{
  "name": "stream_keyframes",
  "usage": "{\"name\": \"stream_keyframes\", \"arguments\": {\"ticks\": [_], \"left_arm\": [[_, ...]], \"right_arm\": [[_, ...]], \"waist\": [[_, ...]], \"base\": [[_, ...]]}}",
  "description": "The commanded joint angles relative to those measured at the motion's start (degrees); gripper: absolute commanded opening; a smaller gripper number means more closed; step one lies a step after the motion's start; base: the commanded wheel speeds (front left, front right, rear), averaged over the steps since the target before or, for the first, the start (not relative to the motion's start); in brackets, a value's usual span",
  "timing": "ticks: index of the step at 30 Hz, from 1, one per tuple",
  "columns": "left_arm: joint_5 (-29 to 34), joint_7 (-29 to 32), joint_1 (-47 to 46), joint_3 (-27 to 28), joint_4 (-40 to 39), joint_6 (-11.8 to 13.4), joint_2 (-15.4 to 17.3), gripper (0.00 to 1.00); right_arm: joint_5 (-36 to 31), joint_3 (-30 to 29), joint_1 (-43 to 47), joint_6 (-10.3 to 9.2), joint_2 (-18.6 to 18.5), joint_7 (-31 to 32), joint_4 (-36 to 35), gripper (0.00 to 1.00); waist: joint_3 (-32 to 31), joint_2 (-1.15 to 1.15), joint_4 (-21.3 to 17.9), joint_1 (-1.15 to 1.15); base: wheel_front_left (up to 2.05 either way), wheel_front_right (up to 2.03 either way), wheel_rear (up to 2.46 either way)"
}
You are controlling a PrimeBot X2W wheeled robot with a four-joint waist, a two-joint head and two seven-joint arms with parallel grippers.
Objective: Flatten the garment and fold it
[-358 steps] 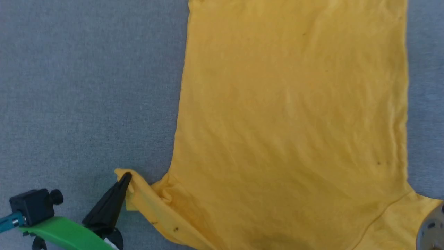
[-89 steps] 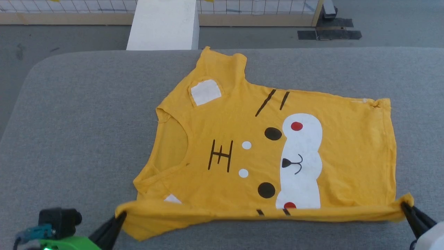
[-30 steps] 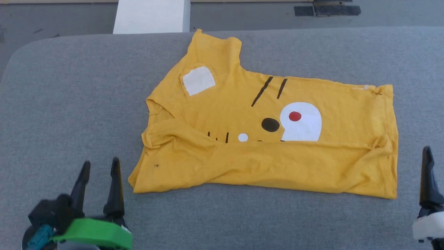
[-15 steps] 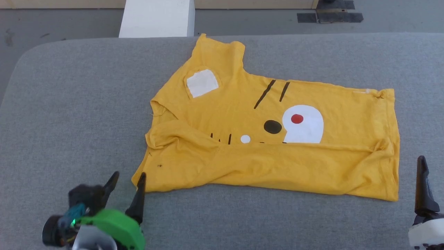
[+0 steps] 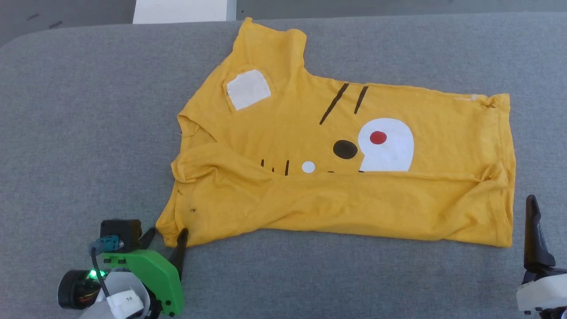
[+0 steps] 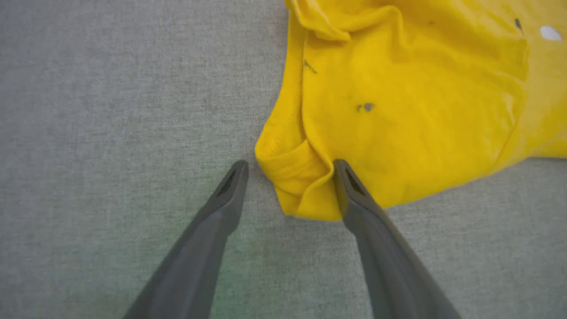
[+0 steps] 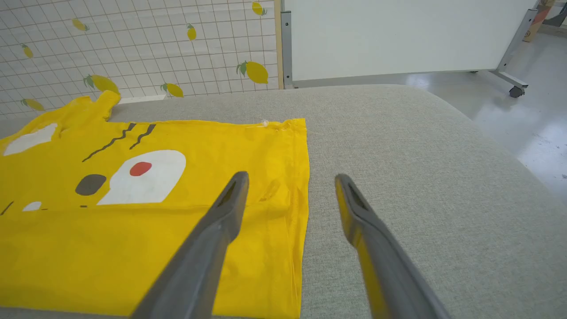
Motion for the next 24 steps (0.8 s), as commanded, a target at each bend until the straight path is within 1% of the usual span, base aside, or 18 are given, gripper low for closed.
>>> {"name": "stream_keyframes", "arguments": {"ticks": [1,4,7,8,9,11,13,18,22,24], "left_arm": [[-1.1,0.7,-0.7,0.0,0.6,0.0,-0.3,1.0],[-2.3,2.4,-0.6,-0.6,1.6,-0.5,-0.7,1.0],[-3.1,3.9,-0.9,-1.6,3.0,-1.7,-0.8,1.0],[-3.3,4.3,-1.1,-1.9,3.4,-2.2,-0.7,0.35],[-3.7,4.3,-1.3,-1.9,3.8,-2.6,-1.0,0.0],[-4.1,4.5,-1.5,-2.2,4.6,-3.4,-1.1,0.0],[-4.7,3.5,-1.5,-1.7,4.9,-3.7,-1.6,0.0],[-5.3,1.2,-0.4,0.0,3.9,-3.4,-1.2,0.0],[-5.6,-0.4,1.2,1.6,1.7,-2.3,-0.4,0.0],[-5.6,-0.9,1.9,2.1,0.6,-1.7,-0.2,0.0]], "right_arm": [[0.0,0.0,-1.1,-0.09,0.1,-0.1,0.2,1.0],[0.0,0.4,-1.4,-0.09,0.1,0.1,0.3,1.0],[-0.4,0.8,-1.7,-0.09,0.1,0.6,0.3,1.0],[-0.7,1.0,-1.9,-0.09,0.1,0.8,0.2,1.0],[-1.1,1.2,-2.1,-0.09,0.1,1.1,-0.1,1.0],[-2.2,1.8,-2.6,-0.09,0.1,1.8,-0.7,1.0],[-3.3,2.2,-3.2,-0.09,0.1,2.8,-1.7,1.0],[-5.3,1.7,-4.0,-0.09,0.1,7.1,-4.5,1.0],[-4.6,-1.2,-2.9,-0.09,-0.1,14.8,-4.2,1.0],[-3.8,-2.4,-2.4,-0.09,-0.1,17.7,-3.4,1.0]], "waist": [[0.5,0.0,-0.2,0.0],[0.7,0.0,-0.3,0.0],[0.7,0.0,-0.3,0.0],[0.7,0.0,-0.4,0.0],[0.6,0.0,-0.5,0.0],[0.2,0.0,-0.7,0.0],[-0.2,0.0,-0.9,0.0],[-1.2,0.0,-1.2,0.0],[-1.5,0.0,-1.2,0.0],[-1.4,0.0,-1.2,0.0]], "base": [[0.0,0.0,0.0],[0.0,0.0,0.0],[0.0,0.0,0.0],[0.0,0.0,0.0],[0.0,0.0,0.0],[0.0,0.0,0.0],[0.0,0.0,0.0],[0.0,0.0,0.0],[0.0,0.0,0.0],[0.0,0.0,0.0]]}}
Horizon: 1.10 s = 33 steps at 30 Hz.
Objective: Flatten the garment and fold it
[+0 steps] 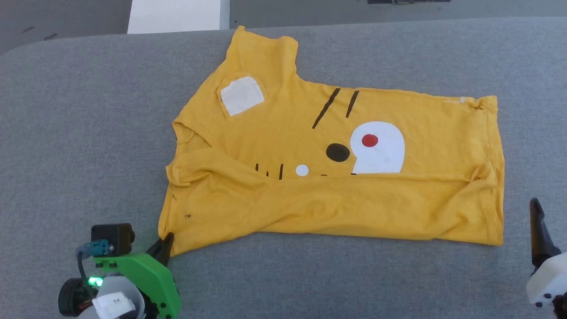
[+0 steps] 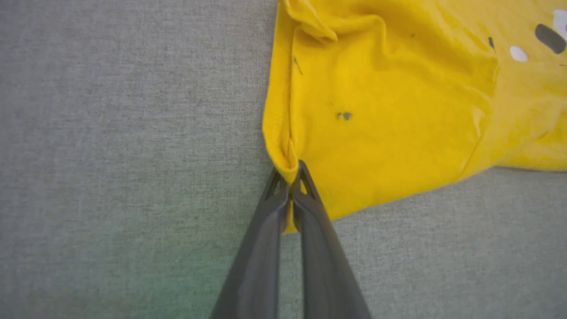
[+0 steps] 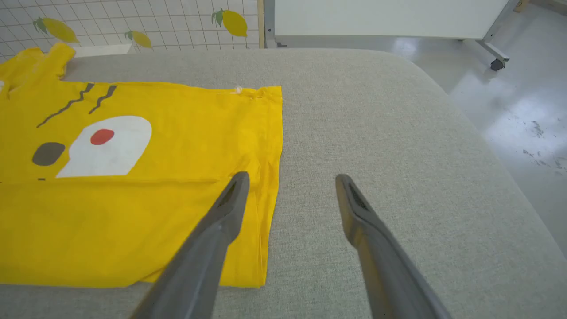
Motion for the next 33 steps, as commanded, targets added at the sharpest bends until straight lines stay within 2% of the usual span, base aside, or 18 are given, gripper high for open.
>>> {"name": "stream_keyframes", "arguments": {"ticks": [1,6,15,16,17,18,22,25,33], "left_arm": [[-0.2,-0.6,0.7,0.4,-0.6,0.5,0.6,0.0],[-0.1,-0.8,0.9,0.9,-3.0,1.3,0.9,0.0],[0.3,-0.5,0.1,1.4,-5.2,1.7,2.0,0.0],[0.3,-0.5,0.0,1.5,-5.3,1.8,2.1,0.0],[0.3,-0.5,-0.1,1.6,-5.4,1.9,2.1,0.0],[0.2,-0.5,-0.1,1.7,-5.6,2.0,2.1,0.0],[-0.7,-0.8,0.1,2.4,-5.9,2.3,1.6,0.0],[-1.8,-1.4,0.5,3.2,-6.2,2.2,1.2,0.0],[-4.8,-3.0,2.8,6.9,-9.7,2.8,1.5,0.0]], "right_arm": [[0.2,-0.1,0.7,-0.08,-0.2,1.4,0.8,1.0],[2.6,0.4,0.3,-0.08,-0.1,4.3,5.0,1.0],[3.7,2.6,-3.7,-0.08,0.1,3.8,12.9,1.0],[3.7,2.8,-4.2,-0.08,0.2,4.1,13.9,0.8],[4.1,2.6,-4.6,-0.08,0.2,4.3,14.8,0.28],[4.7,2.3,-5.0,-0.08,0.2,4.6,15.7,0.0],[5.5,2.3,-5.7,-0.08,0.2,5.5,16.8,0.0],[5.2,2.2,-6.0,-0.08,0.2,5.2,15.2,0.0],[4.6,2.6,-6.4,-0.08,0.2,6.9,5.3,0.0]], "waist": [[0.2,0.0,0.1,0.0],[1.4,0.0,0.1,0.0],[3.9,0.0,-0.1,0.0],[4.0,0.0,-0.1,0.0],[4.1,0.0,0.0,0.0],[4.2,0.0,0.0,0.0],[4.0,0.0,0.2,0.0],[3.1,0.0,0.2,0.0],[-1.0,0.0,0.5,0.0]], "base": [[0.0,0.0,0.0],[0.0,0.0,0.0],[0.0,0.0,0.0],[0.0,0.0,0.0],[0.0,0.0,0.0],[0.0,0.0,0.0],[0.0,0.0,0.0],[0.0,0.0,0.0],[0.0,0.0,0.0]]}}
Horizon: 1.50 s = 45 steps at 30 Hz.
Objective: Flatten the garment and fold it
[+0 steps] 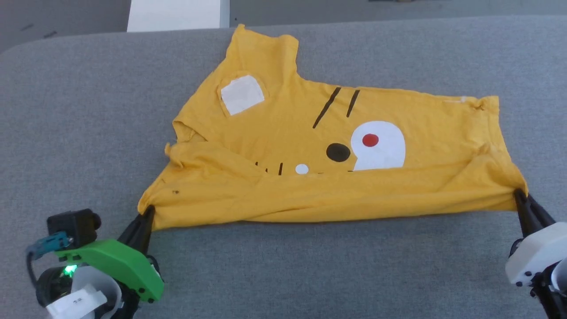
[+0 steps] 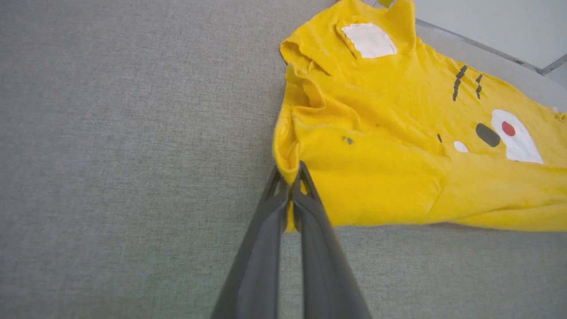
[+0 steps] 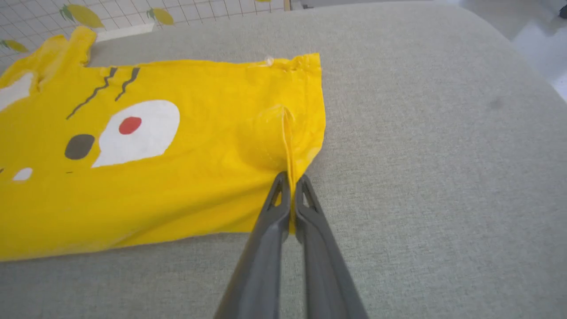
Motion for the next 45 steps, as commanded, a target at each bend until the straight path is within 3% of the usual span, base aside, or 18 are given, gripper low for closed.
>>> {"name": "stream_keyframes", "arguments": {"ticks": [1,8,15,23,24,25,26,27,31,35,40,45], "left_arm": [[-0.9,-0.4,1.3,0.9,-1.1,0.6,0.7,0.0],[-3.4,1.3,9.4,2.2,-7.0,3.0,2.4,0.0],[-7.9,2.1,18.8,2.1,-8.6,4.2,1.2,0.0],[-10.8,1.2,20.0,1.2,-4.5,1.9,-2.0,0.0],[-10.5,0.7,19.0,1.1,-3.7,1.6,-2.4,0.09],[-10.3,0.4,18.2,1.0,-2.9,1.2,-2.7,0.82],[-10.2,0.2,17.2,0.8,-1.9,0.8,-3.2,1.0],[-10.2,0.2,16.5,0.5,-1.2,0.5,-3.5,1.0],[-10.0,0.3,14.2,0.2,0.4,-0.3,-3.8,1.0],[-11.0,-1.3,14.1,3.2,-1.9,-1.0,-3.0,1.0],[-6.9,-5.5,9.9,9.1,-7.4,-0.7,1.6,1.0],[0.3,-5.9,-3.5,10.0,-9.4,-1.9,6.8,1.0]], "right_arm": [[0.0,-0.1,-0.5,-0.1,0.0,0.8,-1.9,0.0],[2.9,-2.0,5.5,-0.1,0.0,4.7,-8.3,0.0],[6.3,-4.5,13.7,-0.1,0.0,7.4,-7.1,0.0],[7.4,-4.9,16.1,-0.1,0.0,6.2,-1.4,0.0],[7.5,-4.8,15.7,-0.1,0.0,5.5,-0.6,0.0],[7.4,-4.7,15.2,-0.1,0.0,4.7,0.1,0.0],[7.4,-4.6,14.6,-0.1,0.0,3.6,1.0,0.49],[7.3,-4.6,14.2,-0.1,0.0,2.9,1.8,1.0],[7.1,-4.0,12.5,-0.1,0.0,0.7,3.3,1.0],[6.7,-4.2,11.3,-0.1,0.0,-1.0,1.1,1.0],[4.0,-4.8,8.1,-0.1,0.0,-6.1,-4.5,1.0],[1.7,-1.8,4.5,-0.1,0.0,-10.7,-8.3,1.0]], "waist": [[-1.9,0.0,0.4,0.0],[-3.2,0.0,1.9,0.0],[-2.6,0.0,3.2,0.0],[-2.6,0.0,4.1,0.0],[-2.7,0.0,4.2,0.0],[-2.9,0.0,4.3,0.0],[-3.1,0.0,4.4,0.0],[-3.3,0.0,4.4,0.0],[-4.0,0.0,4.2,0.0],[-4.4,0.0,3.4,0.0],[-2.3,0.0,2.4,0.0],[2.3,0.0,1.0,0.0]], "base": [[0.0,0.0,0.0],[0.0,0.0,0.0],[0.0,0.0,0.0],[0.0,0.0,0.0],[0.0,0.0,0.0],[0.0,0.0,0.0],[0.0,0.0,0.0],[0.0,0.0,0.0],[0.0,0.0,0.0],[0.0,0.0,0.0],[0.0,0.0,0.0],[0.0,0.0,0.0]]}}
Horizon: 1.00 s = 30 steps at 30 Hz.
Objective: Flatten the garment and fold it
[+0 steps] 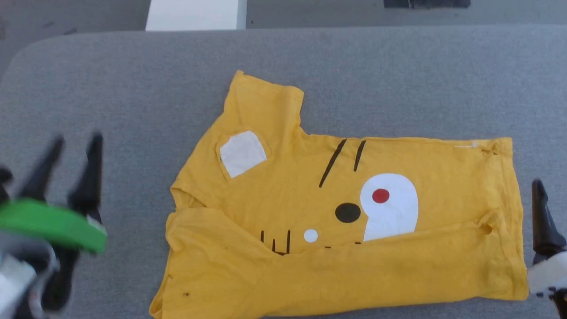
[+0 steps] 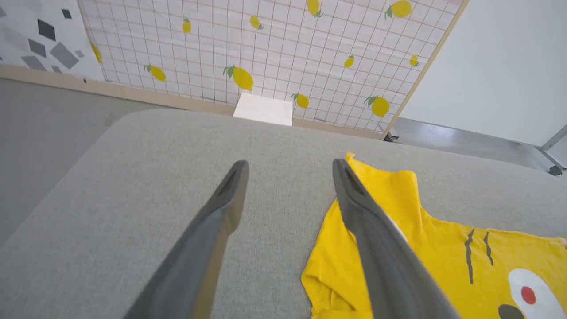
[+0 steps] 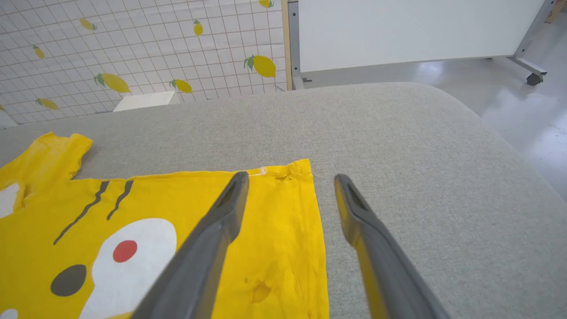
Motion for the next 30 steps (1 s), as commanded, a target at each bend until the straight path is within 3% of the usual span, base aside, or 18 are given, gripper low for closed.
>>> {"name": "stream_keyframes", "arguments": {"ticks": [1,4,8,16,22,30], "left_arm": [[1.5,0.4,-5.1,-0.2,0.1,-1.0,1.1,1.0],[4.5,2.9,-16.2,-2.2,2.2,-3.7,3.3,1.0],[5.0,9.1,-29.6,-6.4,7.7,-8.4,3.9,1.0],[4.7,21.5,-47.5,-15.1,18.9,-16.3,1.0,1.0],[3.2,26.3,-52.0,-18.6,24.8,-19.3,-1.4,1.0],[1.8,28.8,-52.2,-20.1,29.4,-20.5,-1.0,1.0]], "right_arm": [[-0.2,0.8,-1.8,-0.09,0.0,-1.1,-0.5,1.0],[-0.4,2.6,-3.7,-0.09,0.0,-2.6,-1.2,1.0],[-0.6,4.6,-5.3,-0.09,0.0,-3.8,-2.0,1.0],[-0.6,6.8,-6.6,-0.09,0.0,-5.0,-2.7,1.0],[-0.5,7.8,-8.0,-0.09,0.0,-5.4,-3.2,1.0],[0.1,7.0,-8.8,-0.09,0.0,-5.6,-3.7,1.0]], "waist": [[3.7,0.0,-1.3,0.0],[6.6,0.0,-2.1,0.0],[9.8,0.0,-3.4,0.0],[15.8,0.0,-5.5,0.0],[19.4,0.0,-6.8,0.0],[22.3,0.0,-8.5,0.0]], "base": [[0.0,0.0,0.0],[0.0,0.0,0.0],[0.0,0.0,0.0],[0.0,0.0,0.0],[0.0,0.0,0.0],[0.0,0.0,0.0]]}}
